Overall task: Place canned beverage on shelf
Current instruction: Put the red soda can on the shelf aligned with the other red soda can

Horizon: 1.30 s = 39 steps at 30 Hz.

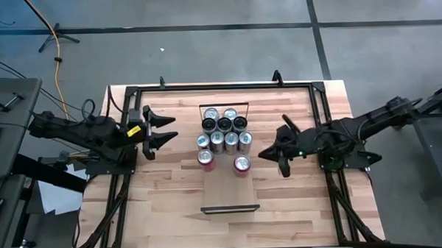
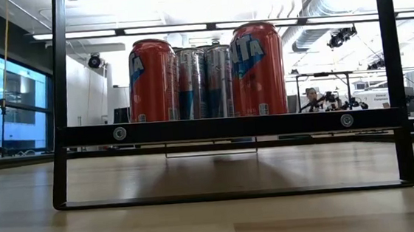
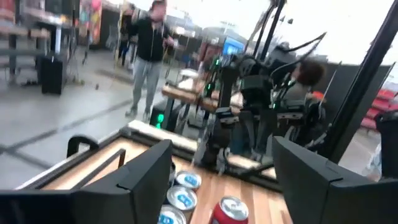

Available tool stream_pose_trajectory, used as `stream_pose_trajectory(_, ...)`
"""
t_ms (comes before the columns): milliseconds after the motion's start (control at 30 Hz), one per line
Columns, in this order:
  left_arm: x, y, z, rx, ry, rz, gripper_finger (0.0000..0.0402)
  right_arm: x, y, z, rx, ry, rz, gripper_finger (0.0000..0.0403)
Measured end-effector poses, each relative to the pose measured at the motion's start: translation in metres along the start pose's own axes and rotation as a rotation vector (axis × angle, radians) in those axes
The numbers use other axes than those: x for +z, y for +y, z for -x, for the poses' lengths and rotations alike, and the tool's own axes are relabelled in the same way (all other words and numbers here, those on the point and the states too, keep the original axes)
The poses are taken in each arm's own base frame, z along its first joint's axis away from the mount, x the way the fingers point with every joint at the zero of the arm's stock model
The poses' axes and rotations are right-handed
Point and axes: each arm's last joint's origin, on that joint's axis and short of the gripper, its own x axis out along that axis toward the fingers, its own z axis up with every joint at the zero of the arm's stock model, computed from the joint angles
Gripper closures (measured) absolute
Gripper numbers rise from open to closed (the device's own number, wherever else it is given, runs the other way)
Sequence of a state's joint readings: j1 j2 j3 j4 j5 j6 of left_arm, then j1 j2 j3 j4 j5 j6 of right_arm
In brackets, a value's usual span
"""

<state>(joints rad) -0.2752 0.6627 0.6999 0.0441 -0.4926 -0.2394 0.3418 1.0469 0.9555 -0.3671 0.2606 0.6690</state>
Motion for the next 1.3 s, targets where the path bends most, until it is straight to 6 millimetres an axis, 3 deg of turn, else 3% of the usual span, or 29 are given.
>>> stream_pose_trajectory(67,-0.011,0.004,0.003,-0.028,-0.056,0.003,0.0182,0.005,-0.001,0.001,0.022,-0.057,0.024,0.0396)
stream_pose_trajectory(233,-0.046,0.017,0.012,-0.087,-0.200,0.059,0.0272,0.014,-0.004,0.001,-0.014,-0.101,0.178,0.0370)
stream_pose_trajectory(367,-0.066,0.025,0.018,-0.095,-0.211,0.099,0.0369,0.018,-0.007,0.000,-0.033,-0.114,0.195,0.0368)
stream_pose_trajectory(433,-0.071,0.026,0.019,-0.111,-0.198,0.113,0.0392,0.019,-0.009,0.000,-0.037,-0.119,0.187,0.0368)
stream_pose_trajectory(1300,-0.074,0.026,0.019,-0.153,-0.185,0.085,0.0399,0.017,-0.014,-0.001,-0.073,-0.084,0.200,0.0369)
